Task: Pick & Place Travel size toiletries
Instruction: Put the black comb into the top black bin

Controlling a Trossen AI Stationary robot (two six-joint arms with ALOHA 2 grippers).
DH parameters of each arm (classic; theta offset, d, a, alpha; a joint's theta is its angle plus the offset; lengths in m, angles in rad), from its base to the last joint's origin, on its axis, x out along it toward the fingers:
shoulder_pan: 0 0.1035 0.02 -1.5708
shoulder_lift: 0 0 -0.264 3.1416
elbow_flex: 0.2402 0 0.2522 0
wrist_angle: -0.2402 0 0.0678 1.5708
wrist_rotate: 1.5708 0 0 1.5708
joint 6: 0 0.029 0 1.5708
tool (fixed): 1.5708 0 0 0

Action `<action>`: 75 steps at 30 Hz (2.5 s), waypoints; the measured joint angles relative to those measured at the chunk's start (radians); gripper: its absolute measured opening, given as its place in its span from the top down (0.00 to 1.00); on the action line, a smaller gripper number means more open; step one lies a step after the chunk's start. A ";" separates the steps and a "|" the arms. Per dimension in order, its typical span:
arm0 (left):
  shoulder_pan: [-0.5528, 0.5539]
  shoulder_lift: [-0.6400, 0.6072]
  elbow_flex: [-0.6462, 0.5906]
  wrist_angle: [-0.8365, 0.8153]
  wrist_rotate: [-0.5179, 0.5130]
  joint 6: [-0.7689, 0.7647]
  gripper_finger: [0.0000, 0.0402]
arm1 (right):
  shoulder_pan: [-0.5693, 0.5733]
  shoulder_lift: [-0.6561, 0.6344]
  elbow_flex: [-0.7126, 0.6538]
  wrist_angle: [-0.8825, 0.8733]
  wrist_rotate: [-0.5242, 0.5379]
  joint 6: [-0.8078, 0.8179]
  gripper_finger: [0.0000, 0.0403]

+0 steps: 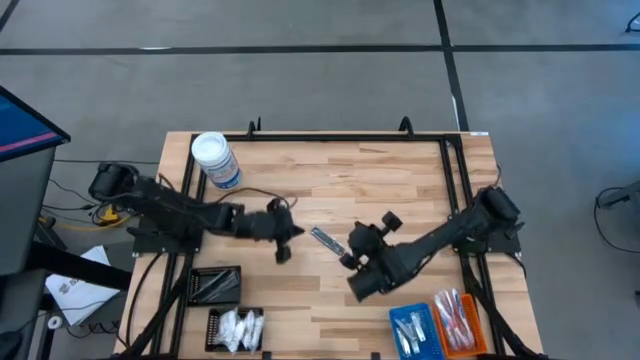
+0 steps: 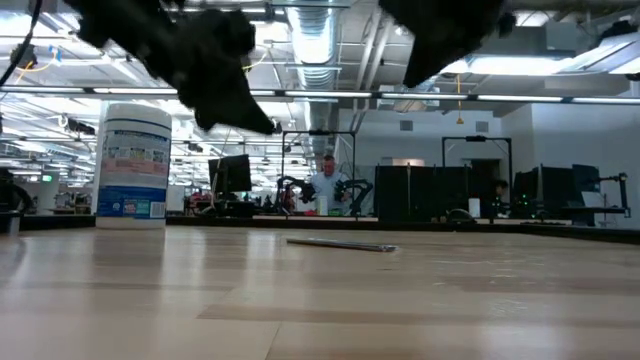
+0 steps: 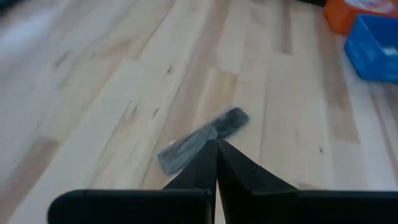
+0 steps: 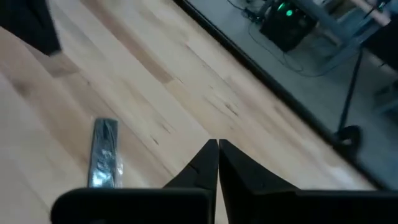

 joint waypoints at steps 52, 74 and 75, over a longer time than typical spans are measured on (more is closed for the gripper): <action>0.112 0.375 0.082 0.098 0.085 -0.005 1.00 | -0.211 -0.272 -0.780 1.569 -0.494 -0.610 1.00; 0.110 0.401 0.099 0.087 0.062 0.000 1.00 | -0.211 -0.272 -0.780 1.561 -0.494 -0.610 1.00; 0.110 0.401 0.099 0.089 0.062 0.000 1.00 | -0.211 -0.272 -0.780 1.561 -0.494 -0.610 1.00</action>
